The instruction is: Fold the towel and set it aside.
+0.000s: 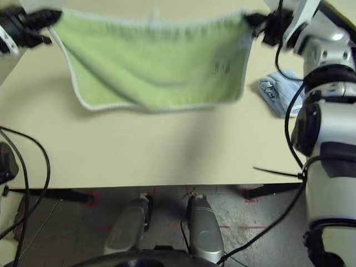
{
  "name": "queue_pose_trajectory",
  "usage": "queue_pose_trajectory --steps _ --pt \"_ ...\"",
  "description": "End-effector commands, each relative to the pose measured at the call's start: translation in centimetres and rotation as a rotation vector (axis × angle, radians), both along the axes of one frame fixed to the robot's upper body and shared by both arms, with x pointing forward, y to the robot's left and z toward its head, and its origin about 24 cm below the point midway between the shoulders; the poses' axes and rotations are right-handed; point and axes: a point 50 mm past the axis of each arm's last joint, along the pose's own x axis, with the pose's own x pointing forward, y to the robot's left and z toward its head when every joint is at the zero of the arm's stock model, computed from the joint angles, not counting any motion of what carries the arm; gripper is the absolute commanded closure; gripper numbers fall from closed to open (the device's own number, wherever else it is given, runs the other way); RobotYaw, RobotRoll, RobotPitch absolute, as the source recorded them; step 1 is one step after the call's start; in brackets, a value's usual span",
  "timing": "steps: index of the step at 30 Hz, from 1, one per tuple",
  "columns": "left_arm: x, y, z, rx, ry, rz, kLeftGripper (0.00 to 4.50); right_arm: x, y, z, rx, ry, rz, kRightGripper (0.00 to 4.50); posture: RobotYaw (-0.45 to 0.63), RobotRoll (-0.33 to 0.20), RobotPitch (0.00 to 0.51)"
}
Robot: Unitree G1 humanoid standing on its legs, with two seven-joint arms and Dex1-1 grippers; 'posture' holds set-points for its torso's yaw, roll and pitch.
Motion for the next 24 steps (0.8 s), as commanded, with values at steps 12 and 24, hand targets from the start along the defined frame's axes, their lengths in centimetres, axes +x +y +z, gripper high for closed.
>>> queue_pose_trajectory --steps 12,24 --pt "-10.8 -3.6 -15.9 0.118 0.606 -0.449 4.47 -3.8 -3.0 -17.9 -0.067 0.610 0.470 4.50 0.21 0.000 0.172" --pt "-12.8 -1.1 -18.3 0.227 0.768 -0.453 4.47 -8.8 -4.1 -20.9 -0.150 0.959 0.668 4.50 0.20 0.000 0.185"
